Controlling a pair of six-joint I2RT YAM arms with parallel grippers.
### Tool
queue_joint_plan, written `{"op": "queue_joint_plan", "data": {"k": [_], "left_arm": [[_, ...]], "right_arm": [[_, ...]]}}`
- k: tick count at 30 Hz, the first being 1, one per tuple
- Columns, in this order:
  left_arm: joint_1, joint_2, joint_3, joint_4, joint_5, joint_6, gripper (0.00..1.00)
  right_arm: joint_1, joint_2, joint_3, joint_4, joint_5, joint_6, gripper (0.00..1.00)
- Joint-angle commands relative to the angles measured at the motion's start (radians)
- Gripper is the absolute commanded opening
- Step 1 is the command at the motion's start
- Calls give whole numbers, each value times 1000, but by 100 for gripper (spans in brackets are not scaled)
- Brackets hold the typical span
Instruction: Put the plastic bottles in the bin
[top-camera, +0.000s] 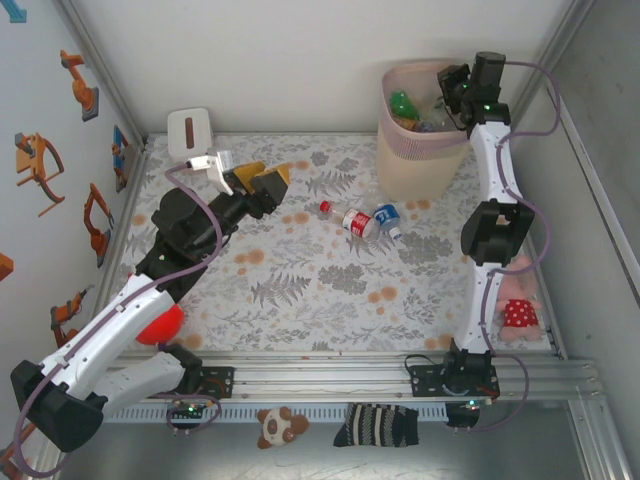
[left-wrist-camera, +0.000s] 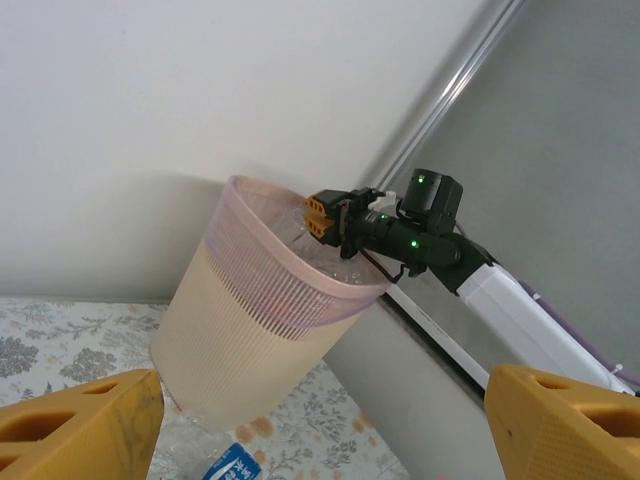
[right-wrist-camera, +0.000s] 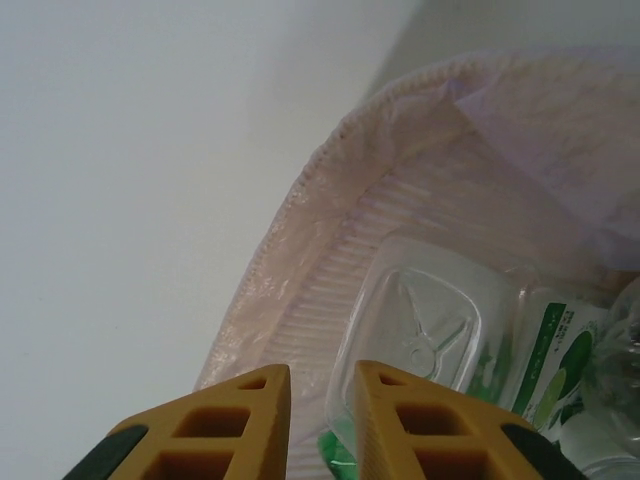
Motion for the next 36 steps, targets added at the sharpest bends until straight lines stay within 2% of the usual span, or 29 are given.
{"op": "queue_joint_plan", "data": {"k": [1, 4, 11, 20, 30, 36], "left_arm": [[5, -16, -12, 9, -2, 3, 83], [6, -13, -12, 9, 5, -5, 83], [6, -19, -18, 12, 1, -11, 83], [5, 21, 15, -45, 20, 12, 83], [5, 124, 116, -226, 54, 74, 81], [2, 230, 199, -387, 14, 90, 77]], "right_arm": [[-1, 62, -26, -250, 112, -48, 23], [-12, 43, 6, -313, 174, -70, 23], [-12, -74, 6, -310, 259, -202, 24], [-6, -239, -68, -294, 211, -347, 25], [6, -440, -238, -335, 107, -498, 26], [15, -599, -404, -318, 124, -523, 26]]}}
